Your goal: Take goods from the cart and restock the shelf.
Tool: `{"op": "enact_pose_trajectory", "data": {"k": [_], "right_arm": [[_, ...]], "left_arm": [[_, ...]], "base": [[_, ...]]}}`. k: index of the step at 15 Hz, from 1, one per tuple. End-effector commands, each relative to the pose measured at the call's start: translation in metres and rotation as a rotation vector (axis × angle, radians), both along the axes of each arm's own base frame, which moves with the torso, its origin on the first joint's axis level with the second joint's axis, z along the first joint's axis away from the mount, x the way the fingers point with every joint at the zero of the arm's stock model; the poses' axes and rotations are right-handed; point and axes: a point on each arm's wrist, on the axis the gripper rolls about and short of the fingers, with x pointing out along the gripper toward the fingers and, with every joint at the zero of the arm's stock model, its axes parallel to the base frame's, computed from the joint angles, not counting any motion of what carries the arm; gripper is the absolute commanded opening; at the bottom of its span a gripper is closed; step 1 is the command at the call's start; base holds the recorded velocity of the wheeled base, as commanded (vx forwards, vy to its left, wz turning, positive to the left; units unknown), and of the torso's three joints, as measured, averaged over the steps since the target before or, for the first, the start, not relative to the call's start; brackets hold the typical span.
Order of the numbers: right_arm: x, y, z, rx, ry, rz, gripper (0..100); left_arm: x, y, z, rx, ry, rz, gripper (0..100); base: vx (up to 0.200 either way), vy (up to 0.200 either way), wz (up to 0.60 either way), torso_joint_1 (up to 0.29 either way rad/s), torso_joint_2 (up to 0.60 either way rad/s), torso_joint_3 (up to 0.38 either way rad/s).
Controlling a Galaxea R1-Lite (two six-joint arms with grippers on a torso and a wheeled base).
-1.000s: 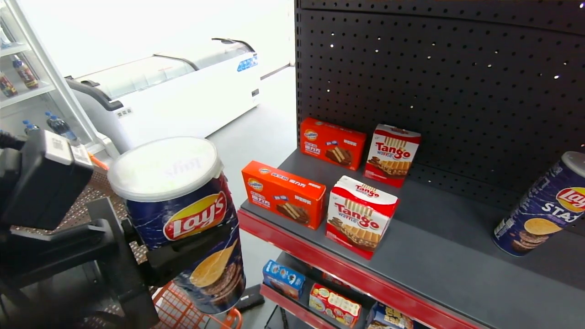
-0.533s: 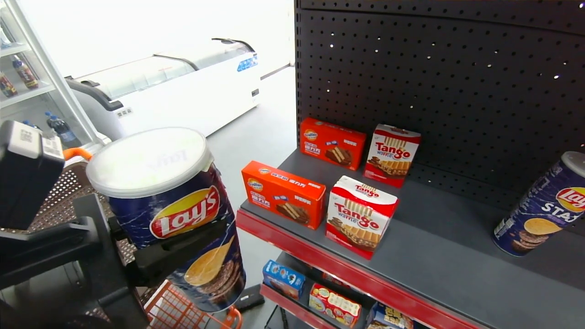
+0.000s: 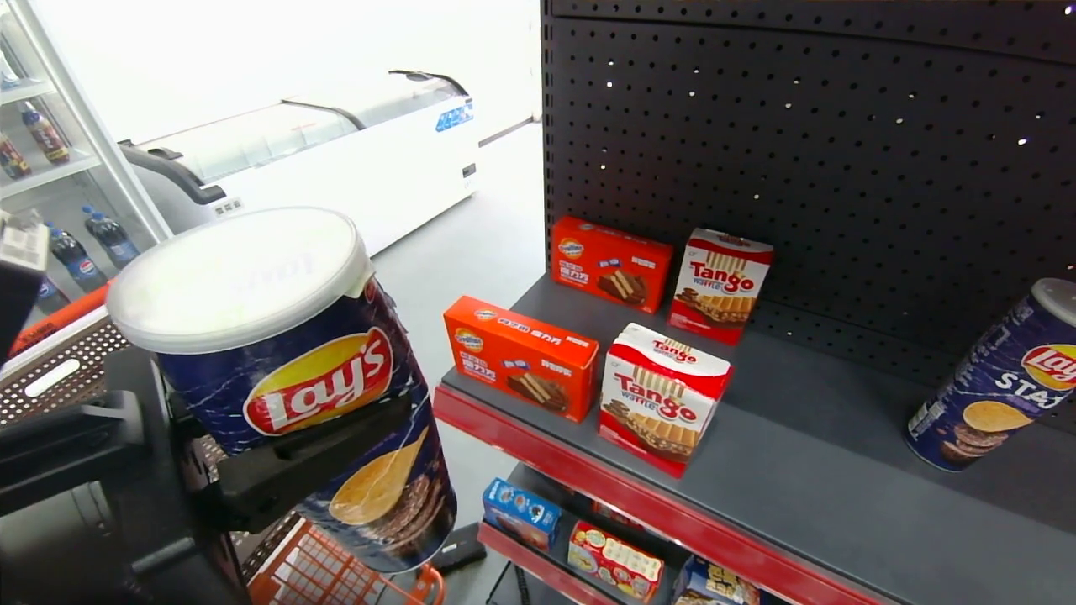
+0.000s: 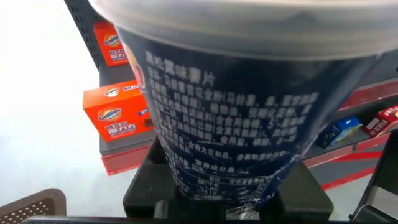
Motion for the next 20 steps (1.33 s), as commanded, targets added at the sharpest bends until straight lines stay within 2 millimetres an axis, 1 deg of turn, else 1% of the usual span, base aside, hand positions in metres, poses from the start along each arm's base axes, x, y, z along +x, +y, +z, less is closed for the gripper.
{"op": "enact_pose_trajectory", "data": {"k": [1,12,20], "right_arm": [[0.0001,0.0000,0.0001,0.000,0.001,0.000,100],[0.0001,0.0000,0.0001,0.003,0.001,0.000,100],[0.0001,0.0000,0.0001,0.001,0.001,0.001,100]], "left_arm": [[-0.0001,-0.0001,0.0000,0.000,0.000,-0.002,0],[-0.0001,0.0005,0.0007,-0.006,-0.004,0.003,0],[-0.0034,0.0061,0.0005,-0.012,-0.006,0.019,0]], "base": [[0.000,0.000,-0.60,-0.002,0.00,0.002],[0.000,0.000,-0.60,0.000,0.00,0.001],[0.000,0.000,0.00,0.000,0.00,0.000]]}}
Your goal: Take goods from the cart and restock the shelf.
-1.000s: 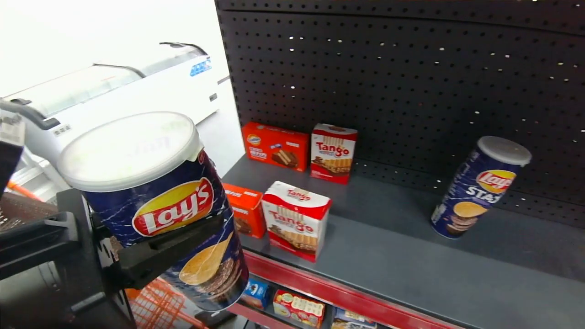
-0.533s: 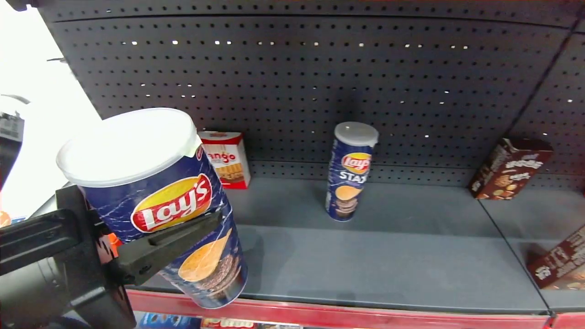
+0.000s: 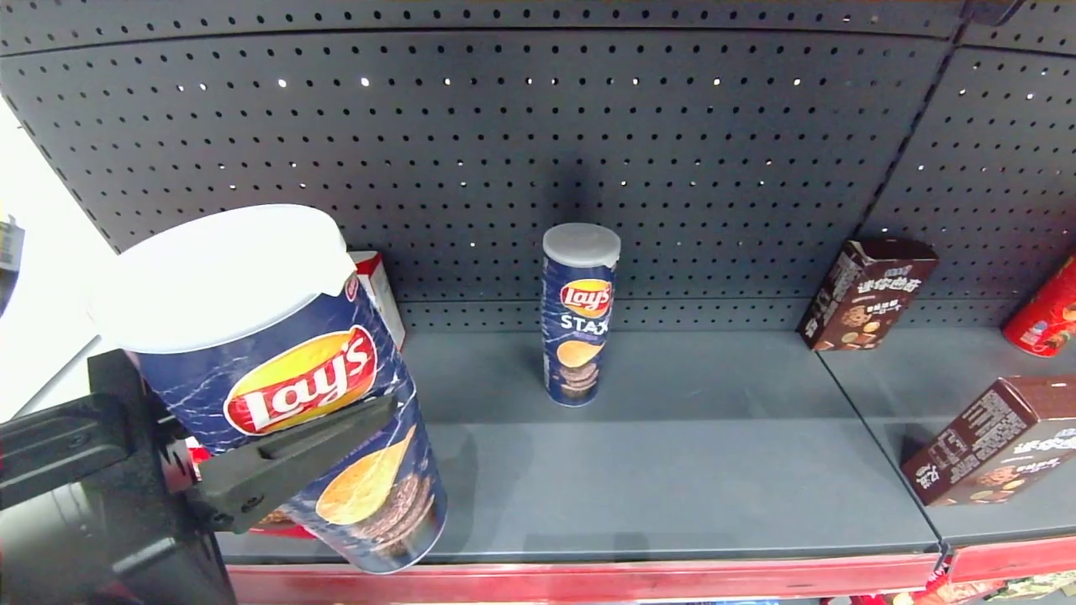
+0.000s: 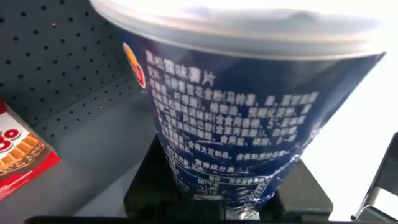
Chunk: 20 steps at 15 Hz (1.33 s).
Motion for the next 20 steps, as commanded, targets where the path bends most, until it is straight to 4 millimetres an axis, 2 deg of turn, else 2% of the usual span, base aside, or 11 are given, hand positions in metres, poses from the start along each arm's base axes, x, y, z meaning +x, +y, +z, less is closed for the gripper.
{"op": "enact_pose_trajectory", "data": {"k": [1,4,5,6,7,8,11,14,20], "right_arm": [[0.000,0.000,0.000,-0.002,0.001,0.003,100],[0.004,0.000,0.002,-0.003,0.060,0.009,100],[0.003,0.000,0.010,0.006,0.032,0.012,100],[0.001,0.000,0.071,0.074,-0.032,0.109,100],[0.013,0.001,0.102,0.132,0.006,0.184,100],[0.017,0.002,0.123,0.114,-0.006,0.232,100],[0.040,0.006,0.134,-0.030,0.064,0.288,100],[0.084,0.021,0.154,-0.027,0.163,0.458,100],[0.161,0.048,0.184,-0.027,0.190,0.559,100]], "left_arm": [[-0.001,0.002,-0.001,-0.001,0.000,0.005,0],[-0.004,0.004,-0.004,-0.002,0.005,0.008,0],[-0.003,0.004,-0.003,-0.003,0.004,0.012,0],[-0.002,0.007,-0.005,-0.001,0.006,0.029,0],[-0.002,0.008,-0.004,-0.003,0.004,0.031,0],[-0.002,0.008,-0.004,-0.004,0.003,0.028,0],[-0.002,0.007,-0.001,-0.010,-0.004,0.031,0],[-0.001,0.007,-0.002,-0.007,-0.001,0.039,0],[0.008,0.009,0.004,-0.021,0.000,0.083,0]], "base": [[0.000,0.000,0.00,0.000,0.00,0.000],[0.000,0.000,0.00,0.000,0.00,0.000],[0.000,0.000,0.00,0.000,0.00,0.000],[0.000,0.000,0.00,0.000,0.00,0.000],[0.000,0.000,0.00,0.000,0.00,0.000],[0.000,0.000,0.00,0.000,0.00,0.000],[0.000,0.000,0.00,0.000,0.00,0.000],[0.000,0.000,0.00,0.000,0.00,0.000],[0.000,0.000,0.00,0.000,0.00,0.000]]}}
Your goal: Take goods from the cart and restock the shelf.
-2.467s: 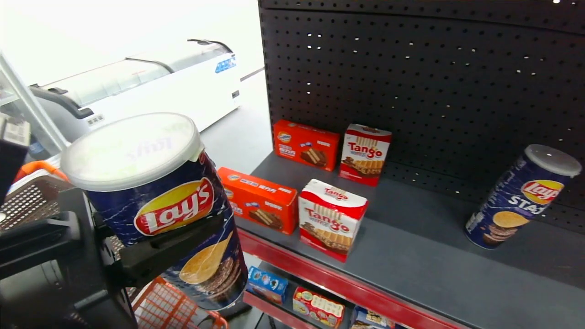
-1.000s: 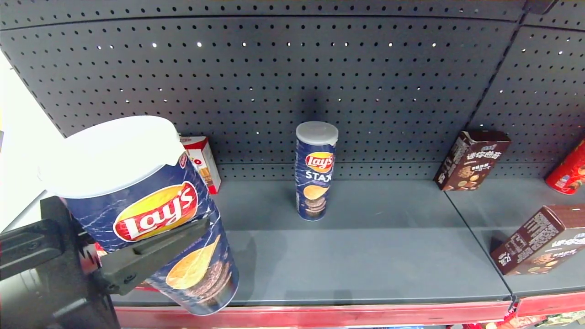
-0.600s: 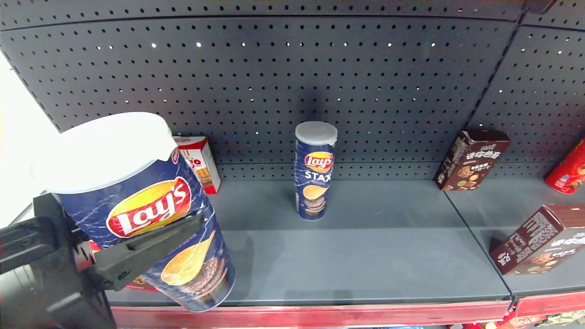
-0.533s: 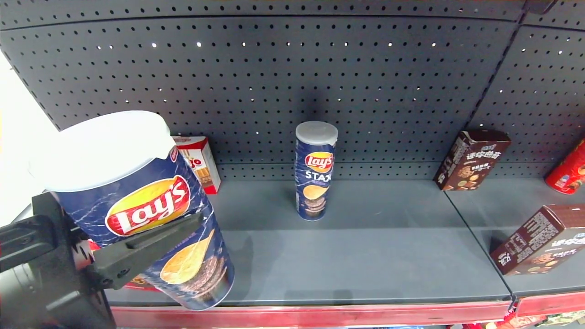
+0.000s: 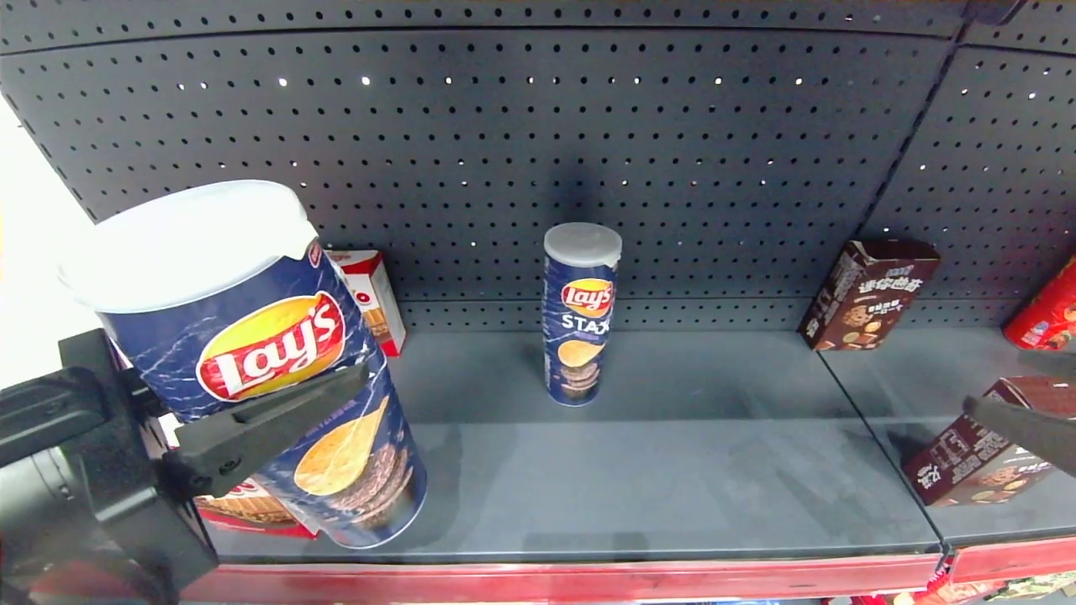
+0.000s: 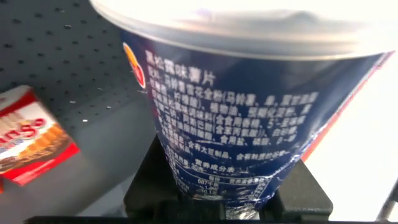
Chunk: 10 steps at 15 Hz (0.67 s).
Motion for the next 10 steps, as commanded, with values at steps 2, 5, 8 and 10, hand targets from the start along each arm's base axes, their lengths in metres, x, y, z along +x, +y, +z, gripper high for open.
{"op": "enact_pose_trajectory", "data": {"k": [2,5,8,10], "right_arm": [[0.065,0.021,0.006,-0.007,0.071,0.124,100],[0.093,0.040,0.006,-0.069,0.052,0.279,100],[0.120,0.070,0.012,-0.089,0.084,0.384,100],[0.134,0.079,0.015,-0.099,0.061,0.451,100]], "left_arm": [[0.003,0.001,0.000,0.003,0.004,0.022,0],[0.005,0.004,0.001,0.001,0.001,0.044,0],[0.008,0.002,-0.001,0.008,0.011,0.041,0],[0.013,-0.001,0.001,0.010,0.016,0.041,0]], "base": [[0.000,0.000,0.00,0.000,0.00,0.000],[0.000,0.000,0.00,0.000,0.00,0.000],[0.000,0.000,0.00,0.000,0.00,0.000],[0.000,0.000,0.00,0.000,0.00,0.000]]}}
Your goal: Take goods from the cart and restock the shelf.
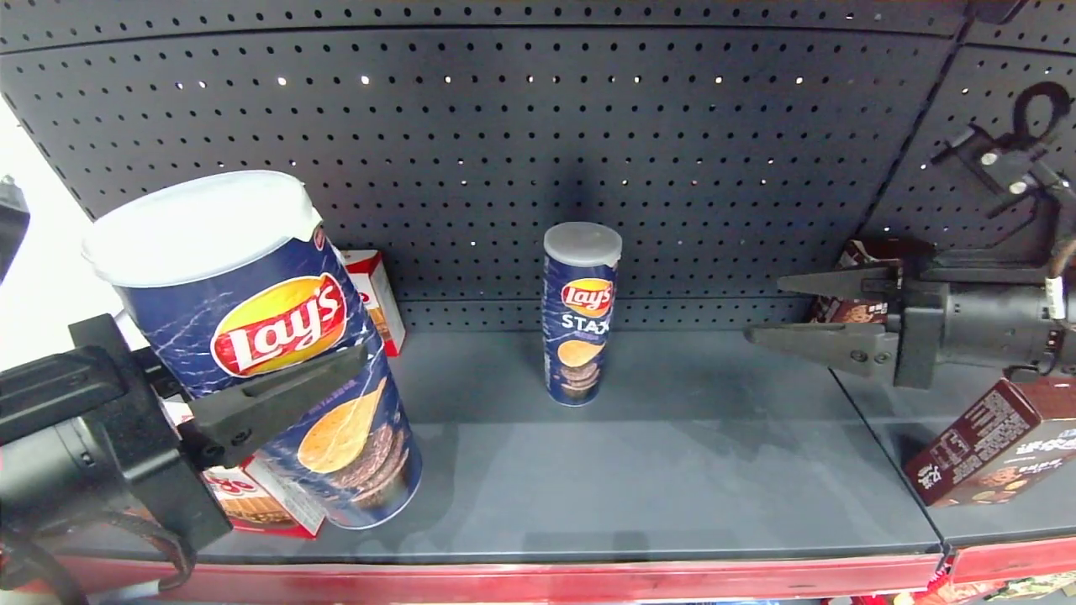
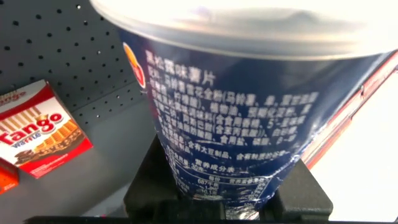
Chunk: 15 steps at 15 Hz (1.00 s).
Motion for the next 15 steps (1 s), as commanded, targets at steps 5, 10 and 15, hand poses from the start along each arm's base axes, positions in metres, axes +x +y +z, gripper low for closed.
{"op": "enact_pose_trajectory", "data": {"k": [5,10,15], "right_arm": [[0.066,0.024,-0.024,0.000,-0.005,0.295,100],[0.108,0.045,-0.037,0.042,-0.069,0.403,100],[0.136,0.063,-0.053,0.035,-0.069,0.424,100]], "left_arm": [[0.011,-0.009,-0.001,0.016,0.023,-0.007,0],[0.011,-0.010,0.002,0.010,0.015,-0.013,0],[0.013,-0.011,0.003,0.000,0.025,-0.021,0]], "base": [[0.000,0.000,0.00,0.000,0.00,0.000],[0.000,0.000,0.00,0.000,0.00,0.000],[0.000,0.000,0.00,0.000,0.00,0.000]]}}
